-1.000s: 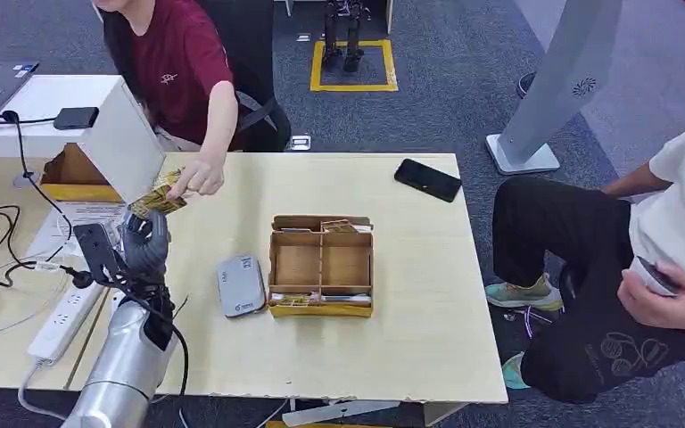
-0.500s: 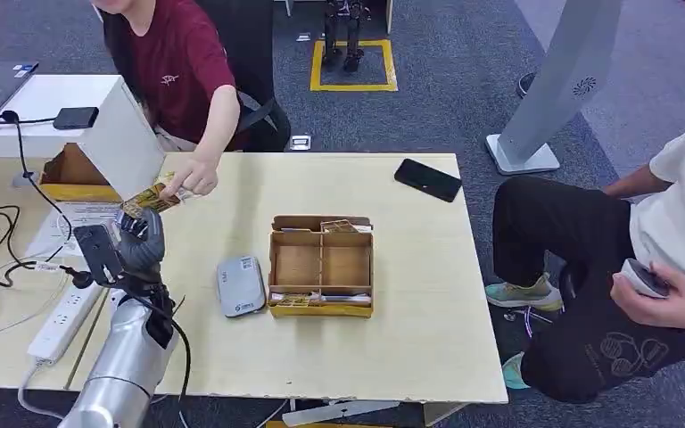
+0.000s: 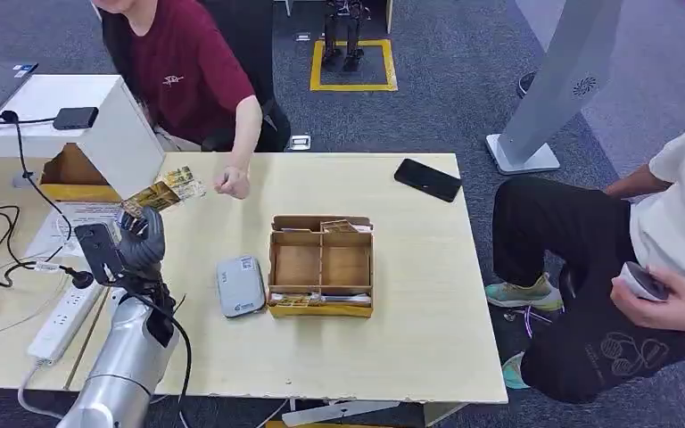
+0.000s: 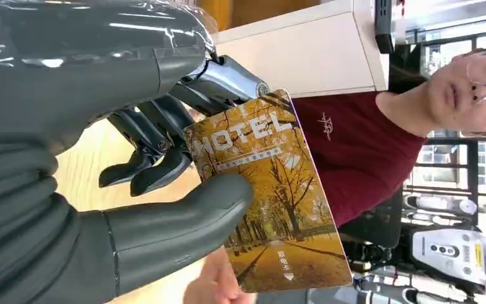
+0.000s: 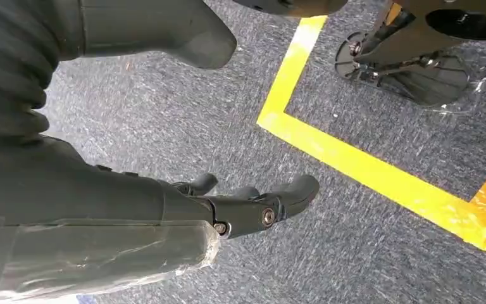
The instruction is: Pass the card to the sensor for recognition and then transmit it.
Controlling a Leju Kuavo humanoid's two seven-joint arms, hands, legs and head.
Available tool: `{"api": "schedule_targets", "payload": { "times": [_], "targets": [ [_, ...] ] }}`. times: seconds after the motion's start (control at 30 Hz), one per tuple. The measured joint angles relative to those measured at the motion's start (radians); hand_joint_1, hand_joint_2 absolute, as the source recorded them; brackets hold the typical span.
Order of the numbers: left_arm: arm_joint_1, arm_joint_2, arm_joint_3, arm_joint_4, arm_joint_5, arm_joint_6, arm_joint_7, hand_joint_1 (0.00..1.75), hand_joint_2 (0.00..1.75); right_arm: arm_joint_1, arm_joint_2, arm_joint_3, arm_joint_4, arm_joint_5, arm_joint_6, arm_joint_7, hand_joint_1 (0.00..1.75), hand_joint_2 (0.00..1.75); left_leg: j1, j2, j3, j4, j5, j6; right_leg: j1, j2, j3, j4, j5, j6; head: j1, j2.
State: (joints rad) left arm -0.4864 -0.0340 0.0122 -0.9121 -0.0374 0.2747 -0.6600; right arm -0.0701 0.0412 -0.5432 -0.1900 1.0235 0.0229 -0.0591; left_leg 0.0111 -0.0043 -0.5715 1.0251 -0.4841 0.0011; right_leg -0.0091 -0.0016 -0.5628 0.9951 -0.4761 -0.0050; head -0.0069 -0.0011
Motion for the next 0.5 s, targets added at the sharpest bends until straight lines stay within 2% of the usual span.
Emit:
{"api": "schedule_targets", "payload": {
  "times": [0.13, 0.3, 0.5],
  "targets": [
    [-0.001, 0.000, 0.003, 0.003, 0.005, -0.001, -0.007, 0.00, 1.75, 0.000, 0.003, 0.000, 0.000, 0.003, 0.000, -0.001, 0.00, 1.75, 0.000, 0.000, 0.000, 0.000, 0.000, 0.000, 0.000, 0.000, 0.000, 0.000, 0.000, 0.000, 0.000, 0.000],
    [-0.008, -0.002, 0.023, 0.018, 0.040, 0.003, 0.034, 0.00, 1.75, 0.001, 0.004, -0.003, 0.000, 0.003, -0.002, 0.000, 0.00, 1.75, 0.000, 0.000, 0.000, 0.000, 0.000, 0.000, 0.000, 0.000, 0.000, 0.000, 0.000, 0.000, 0.000, 0.000],
    [-0.010, -0.001, 0.026, 0.027, 0.049, 0.007, 0.035, 0.00, 1.75, 0.000, 0.004, -0.003, 0.000, 0.010, -0.001, -0.002, 0.00, 1.75, 0.000, 0.000, 0.000, 0.000, 0.000, 0.000, 0.000, 0.000, 0.000, 0.000, 0.000, 0.000, 0.000, 0.000]
  ]
}}
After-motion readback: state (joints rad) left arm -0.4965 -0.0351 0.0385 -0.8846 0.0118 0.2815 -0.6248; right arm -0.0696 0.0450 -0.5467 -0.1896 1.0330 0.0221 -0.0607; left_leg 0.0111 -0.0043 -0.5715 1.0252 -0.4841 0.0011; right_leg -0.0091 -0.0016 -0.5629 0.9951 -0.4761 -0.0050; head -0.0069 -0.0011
